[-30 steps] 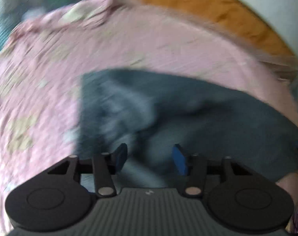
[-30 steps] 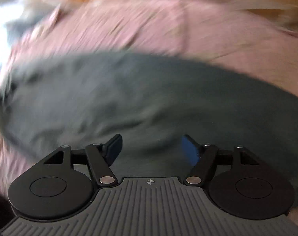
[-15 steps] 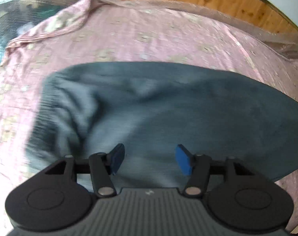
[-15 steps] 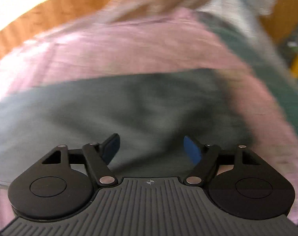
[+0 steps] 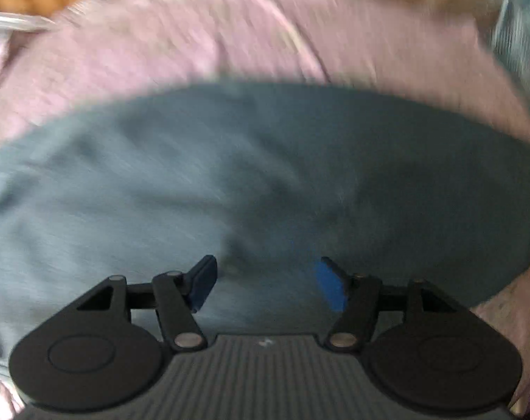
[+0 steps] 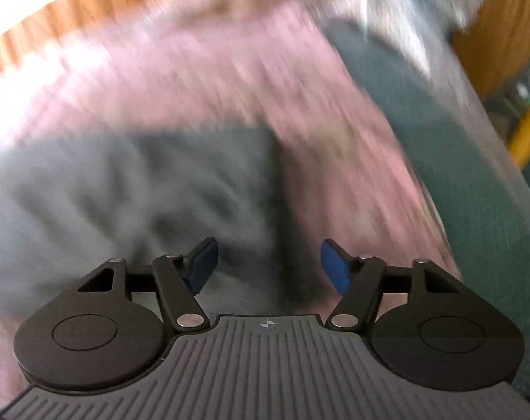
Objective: Fold clothes
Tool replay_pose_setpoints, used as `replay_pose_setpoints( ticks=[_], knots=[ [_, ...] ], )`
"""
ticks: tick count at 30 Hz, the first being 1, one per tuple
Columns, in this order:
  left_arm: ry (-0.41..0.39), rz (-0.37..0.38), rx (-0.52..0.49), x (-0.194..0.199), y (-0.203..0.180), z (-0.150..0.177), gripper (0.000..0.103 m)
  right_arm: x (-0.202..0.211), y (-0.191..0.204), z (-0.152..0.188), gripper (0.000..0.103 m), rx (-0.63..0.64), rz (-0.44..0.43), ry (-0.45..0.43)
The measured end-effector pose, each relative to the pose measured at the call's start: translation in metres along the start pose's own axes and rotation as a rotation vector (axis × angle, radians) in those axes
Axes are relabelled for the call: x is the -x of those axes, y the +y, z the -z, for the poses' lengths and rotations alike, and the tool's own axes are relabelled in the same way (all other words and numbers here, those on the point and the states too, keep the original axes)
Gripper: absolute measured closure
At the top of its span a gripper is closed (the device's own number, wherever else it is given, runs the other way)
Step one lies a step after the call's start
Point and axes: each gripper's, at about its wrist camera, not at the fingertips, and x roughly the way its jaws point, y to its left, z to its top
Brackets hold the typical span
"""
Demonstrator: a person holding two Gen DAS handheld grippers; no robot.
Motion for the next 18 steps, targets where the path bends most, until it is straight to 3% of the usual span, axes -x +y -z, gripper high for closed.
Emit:
replay_pose_setpoints(
  ticks=[2, 5, 7, 8, 11, 15, 18],
  knots=[
    [0.011, -0.033, -0.019, 0.002, -0.013, -0.007, 0.030, 0.006, -0.021, 0.004, 0.029, -0.107, -0.053, -0.023],
    [-0.030, 0.042, 0.049, 0.025, -0.029, -0.029, 0.034, 0.016, -0.024, 0.005, 0.027, -0.143, -0.110, -0.063],
    [-0.074, 0.110, 0.024, 0.042, -0.061, -0.053, 0.029, 0.010, -0.018, 0.006, 0.046, -0.134, -0.159, -0.040],
    [-0.090, 0.159, -0.002, 0.049, -0.084, -0.067, 0.027, 0.008, -0.013, 0.007, 0.049, -0.108, -0.165, -0.040],
    [-0.099, 0.319, -0.101, 0.055, -0.163, -0.116, 0.013, 0.014, 0.007, 0.007, 0.076, 0.024, -0.112, -0.060],
    [-0.055, 0.482, -0.212, 0.047, -0.285, -0.151, 0.012, 0.031, 0.039, 0.005, 0.081, 0.211, -0.026, -0.131],
    [-0.003, 0.508, -0.317, 0.029, -0.361, -0.162, 0.012, 0.044, 0.065, 0.007, 0.083, 0.346, 0.033, -0.197]
  ],
)
